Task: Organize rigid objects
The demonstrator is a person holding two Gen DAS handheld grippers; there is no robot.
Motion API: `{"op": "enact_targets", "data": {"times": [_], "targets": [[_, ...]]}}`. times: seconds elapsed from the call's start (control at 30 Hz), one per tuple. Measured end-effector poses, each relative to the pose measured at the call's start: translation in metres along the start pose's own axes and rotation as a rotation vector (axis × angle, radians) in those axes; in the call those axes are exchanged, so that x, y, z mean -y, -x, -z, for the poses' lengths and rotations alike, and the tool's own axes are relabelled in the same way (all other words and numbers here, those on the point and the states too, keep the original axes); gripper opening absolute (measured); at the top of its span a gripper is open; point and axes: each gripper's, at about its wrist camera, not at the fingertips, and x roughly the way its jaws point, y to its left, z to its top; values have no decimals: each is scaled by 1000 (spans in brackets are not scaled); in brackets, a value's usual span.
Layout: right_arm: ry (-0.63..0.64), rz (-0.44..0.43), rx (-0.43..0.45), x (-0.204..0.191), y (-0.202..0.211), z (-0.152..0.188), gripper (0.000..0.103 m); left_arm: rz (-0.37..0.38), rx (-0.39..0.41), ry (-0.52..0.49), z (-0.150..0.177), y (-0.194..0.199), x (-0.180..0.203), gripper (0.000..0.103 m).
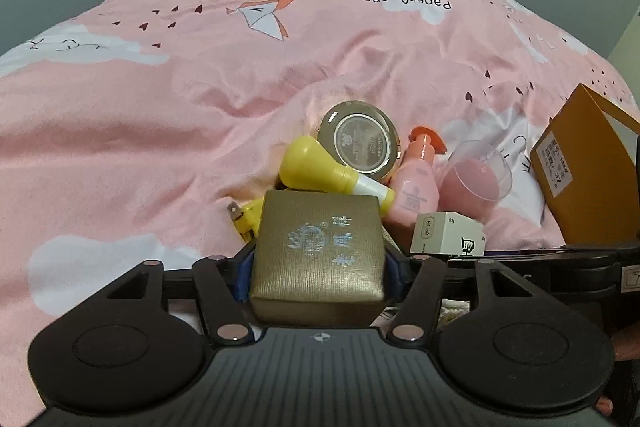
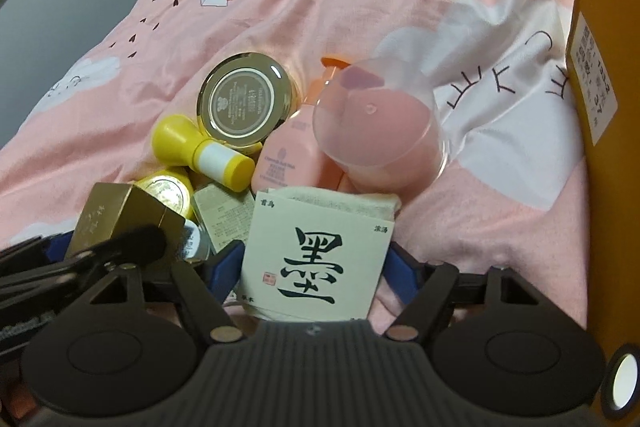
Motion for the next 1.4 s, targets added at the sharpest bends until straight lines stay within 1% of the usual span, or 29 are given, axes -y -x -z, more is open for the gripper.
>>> {"op": "enact_targets", "data": {"times": [0.2,0.4,0.57,0.67,0.73,0.83,0.93,1.07,1.13,1.2,1.3,1.4], "targets": [[29,-15,21,-5,7,1,72,19,49,-10,4,12,2,68],[85,-2,86,-16,35,6,72,30,114,-12,1,37,8,68],[109,-11,164,-19,76,8,72,52,173,-34,-1,65,21,68],[135,-8,221,-20,107,10,72,85,209,-52,-6,81,32,68],[144,-7,254,-17,127,8,72,111,235,-73,-11,92,44,68],[144,-9,287,-6,158,6,72,183,255,-100,-22,101,67,68],[129,11,319,12,192,1,72,258,258,-118,-36,101,95,68],[77,57,342,49,231,-10,72,369,255,-138,-56,93,138,68],[53,86,338,68,244,-15,72,424,230,-139,-62,84,158,68],[27,131,330,89,253,-21,72,478,189,-143,-70,70,182,68],[10,202,322,119,262,-27,72,487,150,-182,-74,48,217,68],[-37,234,274,156,260,-34,72,459,78,-219,-74,18,246,68]]}}
